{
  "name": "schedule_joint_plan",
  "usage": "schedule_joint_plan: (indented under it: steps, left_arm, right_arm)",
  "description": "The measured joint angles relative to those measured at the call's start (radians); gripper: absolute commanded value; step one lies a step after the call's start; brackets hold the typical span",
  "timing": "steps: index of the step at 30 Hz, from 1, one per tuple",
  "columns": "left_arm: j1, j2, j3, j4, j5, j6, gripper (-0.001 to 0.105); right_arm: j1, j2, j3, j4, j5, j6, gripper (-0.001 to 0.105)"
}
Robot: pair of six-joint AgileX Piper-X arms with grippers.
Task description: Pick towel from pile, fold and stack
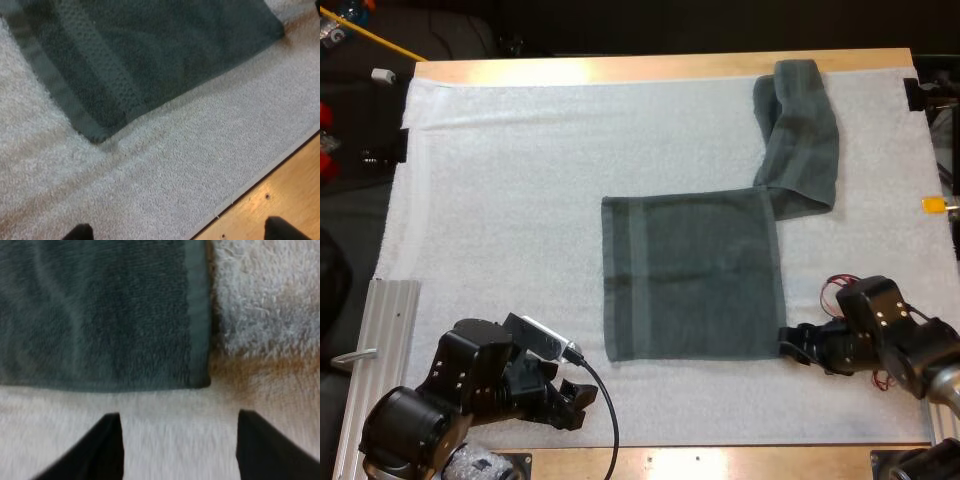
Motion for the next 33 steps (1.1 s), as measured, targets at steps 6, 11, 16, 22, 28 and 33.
schedule_joint_plan:
  steps: [6,11,16,22,28,33]
  left_arm:
    - [0.0,0.0,0.0,-0.006,0.0,0.0,0.065]
    - [0.0,0.0,0.0,-0.013,0.0,0.0,0.065]
    - [0.0,0.0,0.0,-0.013,0.0,0.0,0.065]
    - [0.0,0.0,0.0,-0.013,0.0,0.0,0.065]
    - [0.0,0.0,0.0,-0.013,0.0,0.0,0.065]
    - [0.0,0.0,0.0,-0.013,0.0,0.0,0.065]
  right_arm:
    - [0.0,0.13,0.0,-0.073,0.0,0.022,0.049]
    - [0.0,0.215,0.0,-0.124,-0.026,0.047,0.049]
    - [0.0,0.269,0.0,-0.185,-0.05,0.086,0.049]
    - [0.0,0.309,0.0,-0.195,-0.059,0.092,0.047]
    - [0.0,0.316,0.0,-0.198,-0.059,0.092,0.022]
    - [0.0,0.316,0.0,-0.203,-0.06,0.092,0.0]
